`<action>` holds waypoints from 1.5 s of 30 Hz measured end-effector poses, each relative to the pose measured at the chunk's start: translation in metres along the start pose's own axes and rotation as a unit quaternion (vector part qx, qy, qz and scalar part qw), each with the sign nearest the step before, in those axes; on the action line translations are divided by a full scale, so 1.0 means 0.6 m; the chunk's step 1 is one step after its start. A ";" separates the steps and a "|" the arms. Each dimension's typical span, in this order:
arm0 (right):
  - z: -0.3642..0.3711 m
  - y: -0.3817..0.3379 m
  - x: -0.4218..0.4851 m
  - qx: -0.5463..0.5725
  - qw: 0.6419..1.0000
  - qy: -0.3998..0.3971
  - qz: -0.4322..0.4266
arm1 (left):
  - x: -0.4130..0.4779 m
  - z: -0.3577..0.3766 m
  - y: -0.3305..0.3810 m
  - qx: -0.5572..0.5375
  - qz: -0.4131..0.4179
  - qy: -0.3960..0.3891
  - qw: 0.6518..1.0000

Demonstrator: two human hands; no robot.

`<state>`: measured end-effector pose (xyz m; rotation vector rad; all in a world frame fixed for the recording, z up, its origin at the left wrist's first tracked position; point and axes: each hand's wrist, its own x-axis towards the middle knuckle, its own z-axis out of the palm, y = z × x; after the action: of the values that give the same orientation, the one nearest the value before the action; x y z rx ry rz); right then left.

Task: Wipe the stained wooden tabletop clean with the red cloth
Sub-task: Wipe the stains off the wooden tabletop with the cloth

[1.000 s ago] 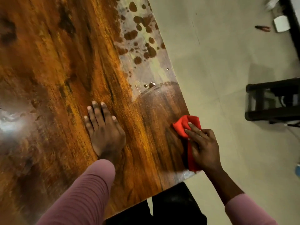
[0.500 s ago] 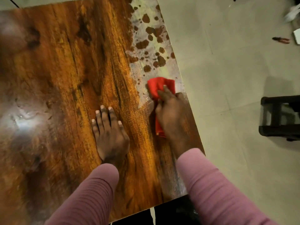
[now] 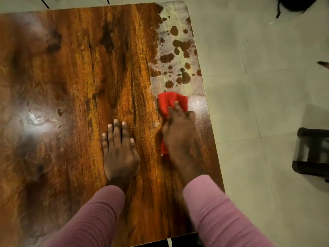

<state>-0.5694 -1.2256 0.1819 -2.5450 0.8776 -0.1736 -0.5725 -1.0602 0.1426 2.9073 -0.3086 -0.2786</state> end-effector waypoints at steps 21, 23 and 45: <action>0.016 -0.029 0.038 -0.071 0.988 -0.044 -0.131 | -0.002 -0.011 -0.001 -0.012 0.021 -0.021 0.999; -0.008 0.016 0.069 -0.061 0.997 -0.033 -0.040 | -0.002 -0.014 -0.005 -0.024 0.026 -0.026 0.999; 0.003 0.021 0.173 -0.029 0.994 0.063 0.084 | 0.283 -0.035 0.078 -0.023 0.023 0.047 0.998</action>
<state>-0.4938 -1.2969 0.1721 -2.5196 1.1552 -0.2632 -0.4136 -1.1394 0.1454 2.8520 -0.3480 -0.1381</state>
